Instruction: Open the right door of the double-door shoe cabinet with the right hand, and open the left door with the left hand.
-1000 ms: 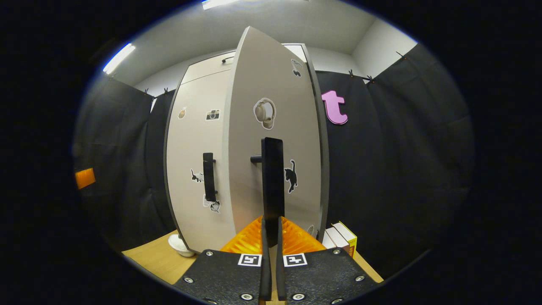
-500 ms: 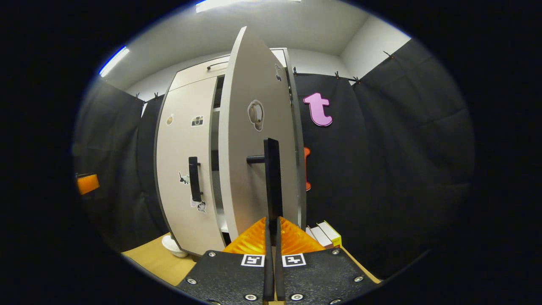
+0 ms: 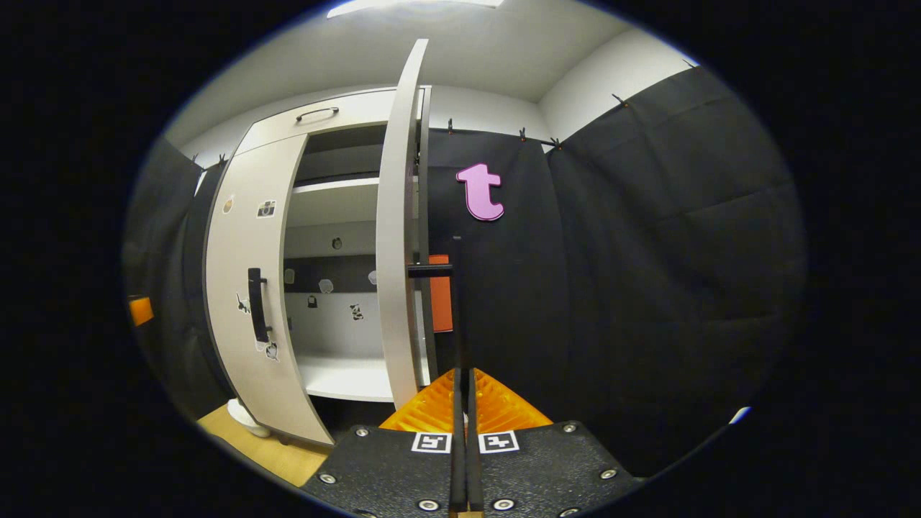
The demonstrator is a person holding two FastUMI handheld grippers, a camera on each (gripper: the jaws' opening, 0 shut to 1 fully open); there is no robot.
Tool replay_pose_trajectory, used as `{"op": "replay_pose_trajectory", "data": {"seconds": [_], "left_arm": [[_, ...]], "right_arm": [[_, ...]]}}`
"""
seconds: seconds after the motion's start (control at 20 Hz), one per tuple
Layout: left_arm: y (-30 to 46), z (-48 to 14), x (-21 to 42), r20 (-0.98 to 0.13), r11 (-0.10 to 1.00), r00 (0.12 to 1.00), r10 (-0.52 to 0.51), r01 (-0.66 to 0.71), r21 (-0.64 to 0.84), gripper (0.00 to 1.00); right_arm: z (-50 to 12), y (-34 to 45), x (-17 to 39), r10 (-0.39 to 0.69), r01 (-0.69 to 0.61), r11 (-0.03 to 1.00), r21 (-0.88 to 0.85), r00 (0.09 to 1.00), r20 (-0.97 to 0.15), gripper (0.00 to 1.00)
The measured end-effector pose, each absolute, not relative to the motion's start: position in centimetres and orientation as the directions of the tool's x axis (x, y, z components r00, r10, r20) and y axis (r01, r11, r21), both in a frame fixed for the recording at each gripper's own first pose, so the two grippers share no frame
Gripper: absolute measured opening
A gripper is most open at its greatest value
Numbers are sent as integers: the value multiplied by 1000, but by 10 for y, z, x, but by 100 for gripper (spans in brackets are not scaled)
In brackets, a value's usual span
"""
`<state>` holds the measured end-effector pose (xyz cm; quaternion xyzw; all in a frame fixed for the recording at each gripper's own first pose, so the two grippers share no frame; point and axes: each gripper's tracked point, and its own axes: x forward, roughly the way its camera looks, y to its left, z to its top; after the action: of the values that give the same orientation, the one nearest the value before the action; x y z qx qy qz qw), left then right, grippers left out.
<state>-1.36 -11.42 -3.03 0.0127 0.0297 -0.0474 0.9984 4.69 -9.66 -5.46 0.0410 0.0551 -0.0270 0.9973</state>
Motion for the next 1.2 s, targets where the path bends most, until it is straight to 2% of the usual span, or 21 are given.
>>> {"op": "replay_pose_trajectory", "data": {"seconds": [0.15,0.25,0.3,0.35,0.4,0.45,0.5,0.6,0.7,1.2], "left_arm": [[-126,-40,9,-72,995,993,-94,95,11,82],[-136,-43,27,-70,995,992,-103,104,8,81],[-141,-46,35,-73,995,992,-103,104,9,81],[-147,-48,44,-76,995,992,-103,104,5,81],[-153,-50,55,-80,994,991,-107,108,0,81],[-159,-52,64,-84,994,990,-112,112,-5,81],[-164,-55,72,-88,994,990,-113,113,-10,82],[-171,-62,90,-102,994,989,-108,107,-17,82],[-181,-67,109,-108,993,988,-114,112,-24,81],[-194,-91,180,-136,997,988,-69,75,36,81]], "right_arm": [[-56,-103,45,-48,55,996,66,993,-110,3],[-50,-112,39,-83,89,995,50,991,-104,14],[-49,-119,37,-103,108,993,45,988,-113,27],[-49,-125,35,-119,125,991,40,986,-119,29],[-47,-130,34,-135,139,990,33,984,-113,57],[-43,-134,31,-153,156,988,19,983,-100,60],[-41,-140,30,-174,175,985,1,981,-87,75],[-37,-143,26,-193,192,981,-23,979,-68,88],[-32,-145,22,-194,193,981,-14,980,-51,93],[-21,-131,17,-171,171,985,5,985,12,93]]}}
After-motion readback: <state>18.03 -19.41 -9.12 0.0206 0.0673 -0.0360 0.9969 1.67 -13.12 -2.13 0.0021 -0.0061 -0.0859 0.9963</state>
